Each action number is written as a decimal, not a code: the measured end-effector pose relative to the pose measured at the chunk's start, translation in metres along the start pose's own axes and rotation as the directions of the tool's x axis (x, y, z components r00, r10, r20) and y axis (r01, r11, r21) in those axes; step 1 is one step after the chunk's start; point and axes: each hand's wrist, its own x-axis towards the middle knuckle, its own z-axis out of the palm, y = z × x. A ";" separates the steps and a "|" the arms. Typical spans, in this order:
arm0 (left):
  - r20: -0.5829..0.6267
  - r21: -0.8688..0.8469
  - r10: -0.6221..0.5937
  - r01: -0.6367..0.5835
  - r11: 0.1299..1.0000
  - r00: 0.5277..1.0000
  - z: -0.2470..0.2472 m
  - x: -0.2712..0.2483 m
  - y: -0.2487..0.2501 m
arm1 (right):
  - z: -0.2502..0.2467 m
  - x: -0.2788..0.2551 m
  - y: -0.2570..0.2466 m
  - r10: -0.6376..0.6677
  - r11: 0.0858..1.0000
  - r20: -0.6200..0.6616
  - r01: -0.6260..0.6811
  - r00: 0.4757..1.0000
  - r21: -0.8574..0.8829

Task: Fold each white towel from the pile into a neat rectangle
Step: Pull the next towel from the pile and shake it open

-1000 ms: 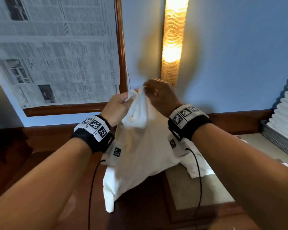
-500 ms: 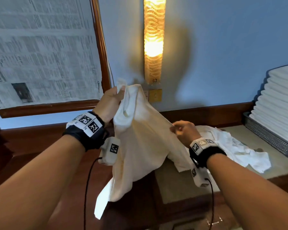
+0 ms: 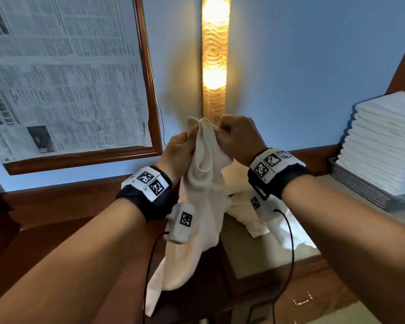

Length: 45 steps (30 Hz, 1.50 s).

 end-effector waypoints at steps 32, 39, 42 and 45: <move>-0.037 0.131 0.077 -0.071 0.989 0.996 -0.128 -0.189 0.067 | 0.050 -0.131 -0.197 -0.019 0.999 0.174 0.027 0.984 -0.040; -0.167 0.144 0.068 -0.044 0.989 0.984 -0.160 -0.188 0.101 | 0.061 -0.196 -0.112 0.335 0.940 0.280 -0.339 0.900 -0.037; -0.208 0.097 0.041 -0.021 0.995 0.977 -0.163 -0.196 0.104 | 0.066 -0.209 -0.093 0.451 0.883 0.302 -0.469 0.840 -0.016; -0.152 -0.082 -0.089 0.077 0.994 0.984 -0.159 -0.212 0.091 | 0.067 -0.192 -0.111 0.387 0.903 0.181 -0.411 0.904 0.126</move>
